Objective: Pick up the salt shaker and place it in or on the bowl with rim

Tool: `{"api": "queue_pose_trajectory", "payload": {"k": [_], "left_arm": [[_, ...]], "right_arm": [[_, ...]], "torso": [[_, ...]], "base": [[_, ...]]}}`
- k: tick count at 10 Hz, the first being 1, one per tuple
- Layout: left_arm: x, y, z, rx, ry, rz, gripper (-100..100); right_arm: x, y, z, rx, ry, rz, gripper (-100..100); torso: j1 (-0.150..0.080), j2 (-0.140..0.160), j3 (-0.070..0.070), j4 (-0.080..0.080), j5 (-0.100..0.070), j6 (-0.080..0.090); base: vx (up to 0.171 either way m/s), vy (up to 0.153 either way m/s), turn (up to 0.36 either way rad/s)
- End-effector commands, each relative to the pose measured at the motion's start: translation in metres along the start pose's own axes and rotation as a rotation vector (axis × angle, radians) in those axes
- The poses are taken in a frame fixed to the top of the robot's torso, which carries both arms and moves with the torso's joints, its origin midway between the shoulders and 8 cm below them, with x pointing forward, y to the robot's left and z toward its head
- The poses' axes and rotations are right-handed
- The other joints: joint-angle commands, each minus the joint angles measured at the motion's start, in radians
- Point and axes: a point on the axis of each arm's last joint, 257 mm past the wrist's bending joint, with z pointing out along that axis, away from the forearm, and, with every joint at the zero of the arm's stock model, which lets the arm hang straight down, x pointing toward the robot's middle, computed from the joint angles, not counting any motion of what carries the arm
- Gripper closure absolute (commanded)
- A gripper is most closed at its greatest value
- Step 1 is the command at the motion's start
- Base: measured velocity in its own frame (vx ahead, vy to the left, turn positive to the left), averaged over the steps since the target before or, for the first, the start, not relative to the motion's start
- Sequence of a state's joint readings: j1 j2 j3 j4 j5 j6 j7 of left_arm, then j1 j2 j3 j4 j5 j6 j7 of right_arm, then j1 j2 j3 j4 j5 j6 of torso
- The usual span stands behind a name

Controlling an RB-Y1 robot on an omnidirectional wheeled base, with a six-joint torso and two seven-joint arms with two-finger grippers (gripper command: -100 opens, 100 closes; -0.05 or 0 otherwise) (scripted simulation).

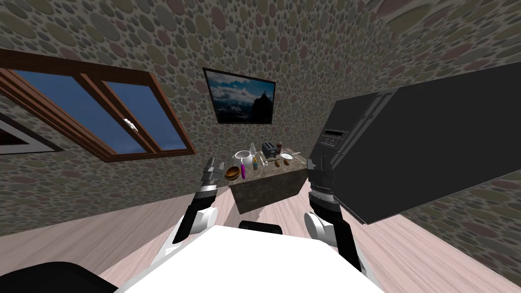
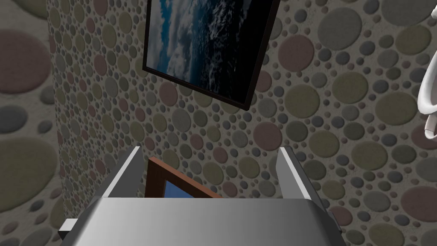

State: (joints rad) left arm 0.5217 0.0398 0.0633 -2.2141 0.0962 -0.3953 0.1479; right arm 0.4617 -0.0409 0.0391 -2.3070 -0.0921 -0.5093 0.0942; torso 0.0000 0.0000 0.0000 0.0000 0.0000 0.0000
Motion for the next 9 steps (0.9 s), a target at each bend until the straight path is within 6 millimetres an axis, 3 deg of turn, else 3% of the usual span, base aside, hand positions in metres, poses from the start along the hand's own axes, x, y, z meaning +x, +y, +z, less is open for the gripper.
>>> {"api": "queue_pose_trajectory", "payload": {"k": [1,9], "left_arm": [[0.0,0.0,0.0,0.0,0.0,0.0,0],[0.0,0.0,0.0,0.0,0.0,0.0,0]], "right_arm": [[0.006,-0.011,-0.002,0.02,0.028,0.055,-100],[0.02,-0.061,-0.012,0.113,0.015,0.409,-100]], "torso": [[0.0,0.0,0.0,0.0,0.0,0.0],[-0.001,-0.003,-0.002,-0.001,0.0,0.0]], "base": [[0.014,-0.006,0.088],[0.032,-0.014,0.079]]}}
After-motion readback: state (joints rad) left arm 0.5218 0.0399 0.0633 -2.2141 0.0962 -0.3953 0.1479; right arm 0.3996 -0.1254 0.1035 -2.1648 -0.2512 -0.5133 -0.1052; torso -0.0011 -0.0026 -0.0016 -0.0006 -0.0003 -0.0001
